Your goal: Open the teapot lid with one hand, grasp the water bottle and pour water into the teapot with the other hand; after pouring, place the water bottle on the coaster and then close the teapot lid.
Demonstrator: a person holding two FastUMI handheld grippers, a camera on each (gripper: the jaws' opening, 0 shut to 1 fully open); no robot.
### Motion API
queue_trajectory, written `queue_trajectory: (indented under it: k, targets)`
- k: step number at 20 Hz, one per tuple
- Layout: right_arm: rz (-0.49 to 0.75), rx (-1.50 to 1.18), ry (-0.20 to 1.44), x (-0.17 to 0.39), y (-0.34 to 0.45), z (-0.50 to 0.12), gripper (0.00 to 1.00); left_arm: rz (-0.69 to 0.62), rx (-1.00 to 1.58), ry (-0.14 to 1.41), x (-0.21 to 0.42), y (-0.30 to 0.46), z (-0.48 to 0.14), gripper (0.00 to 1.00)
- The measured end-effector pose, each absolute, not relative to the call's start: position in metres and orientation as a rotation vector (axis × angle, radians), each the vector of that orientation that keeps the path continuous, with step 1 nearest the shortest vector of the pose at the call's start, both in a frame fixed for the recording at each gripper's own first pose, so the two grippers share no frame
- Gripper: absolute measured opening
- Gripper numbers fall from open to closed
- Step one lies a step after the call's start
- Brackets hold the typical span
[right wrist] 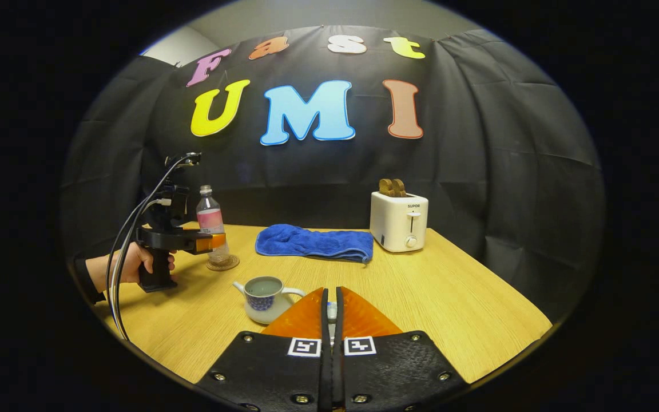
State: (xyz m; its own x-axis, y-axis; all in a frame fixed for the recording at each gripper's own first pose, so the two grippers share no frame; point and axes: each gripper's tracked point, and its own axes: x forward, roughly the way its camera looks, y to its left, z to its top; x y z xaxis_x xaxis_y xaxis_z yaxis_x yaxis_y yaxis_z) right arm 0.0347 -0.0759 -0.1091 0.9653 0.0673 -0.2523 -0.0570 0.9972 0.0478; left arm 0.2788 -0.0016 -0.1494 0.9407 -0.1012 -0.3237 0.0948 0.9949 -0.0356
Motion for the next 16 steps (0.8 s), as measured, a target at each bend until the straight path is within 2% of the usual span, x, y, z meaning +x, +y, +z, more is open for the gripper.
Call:
queue_trajectory:
  k: [11,13,14,16]
  targets:
    - [0.054,0.051,0.275,0.035,-0.079,-0.118,0.01,-0.09,-0.019,0.345,0.287,0.004,-0.159,0.9]
    - [0.054,0.048,0.275,0.034,-0.08,-0.118,0.01,-0.102,-0.02,0.357,0.285,0.0,-0.16,0.92]
    - [0.053,0.049,0.276,0.035,-0.08,-0.119,0.01,-0.115,-0.019,0.368,0.284,-0.003,-0.162,0.98]
    - [0.051,0.052,0.28,0.035,-0.079,-0.119,0.01,-0.119,-0.026,0.384,0.281,-0.003,-0.162,1.0]
